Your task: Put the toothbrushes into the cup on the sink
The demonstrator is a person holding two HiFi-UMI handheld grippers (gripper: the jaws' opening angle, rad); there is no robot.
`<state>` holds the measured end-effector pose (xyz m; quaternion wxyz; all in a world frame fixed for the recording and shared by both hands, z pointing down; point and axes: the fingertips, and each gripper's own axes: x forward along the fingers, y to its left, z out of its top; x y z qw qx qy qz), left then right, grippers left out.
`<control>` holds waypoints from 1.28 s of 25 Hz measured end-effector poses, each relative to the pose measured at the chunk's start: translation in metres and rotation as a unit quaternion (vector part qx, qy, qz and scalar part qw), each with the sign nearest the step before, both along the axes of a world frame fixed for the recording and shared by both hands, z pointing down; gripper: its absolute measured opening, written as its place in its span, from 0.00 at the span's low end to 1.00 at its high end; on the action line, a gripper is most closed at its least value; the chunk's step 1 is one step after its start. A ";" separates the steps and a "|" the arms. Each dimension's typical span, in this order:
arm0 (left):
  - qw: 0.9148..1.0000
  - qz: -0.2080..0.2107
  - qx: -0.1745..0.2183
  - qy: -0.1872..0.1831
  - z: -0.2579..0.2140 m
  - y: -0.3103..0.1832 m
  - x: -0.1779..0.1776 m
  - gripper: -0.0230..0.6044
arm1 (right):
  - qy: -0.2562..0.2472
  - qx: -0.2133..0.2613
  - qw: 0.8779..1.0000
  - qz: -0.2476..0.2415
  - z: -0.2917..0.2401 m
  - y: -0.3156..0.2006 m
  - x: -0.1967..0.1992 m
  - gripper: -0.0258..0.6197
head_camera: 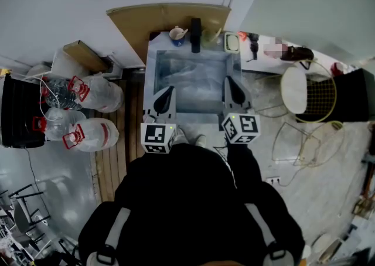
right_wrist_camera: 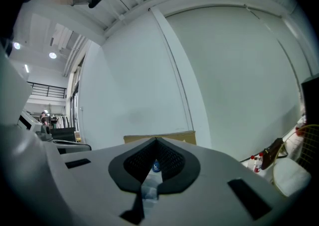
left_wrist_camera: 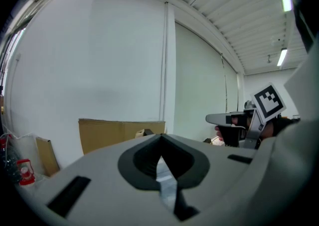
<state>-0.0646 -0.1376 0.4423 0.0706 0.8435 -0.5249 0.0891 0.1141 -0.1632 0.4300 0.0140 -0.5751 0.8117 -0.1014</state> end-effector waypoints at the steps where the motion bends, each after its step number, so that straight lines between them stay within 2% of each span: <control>1: 1.000 0.001 0.000 0.001 0.001 0.000 0.001 0.04 | -0.002 0.000 1.000 0.002 0.001 0.003 0.001 0.04; 11: 1.000 0.018 0.000 0.009 0.006 0.008 0.012 0.04 | 0.004 -0.005 1.000 0.000 0.009 0.032 -0.004 0.04; 32: 1.000 0.016 -0.015 0.006 0.018 0.026 0.009 0.04 | 0.016 -0.020 1.000 -0.008 0.018 0.054 -0.009 0.04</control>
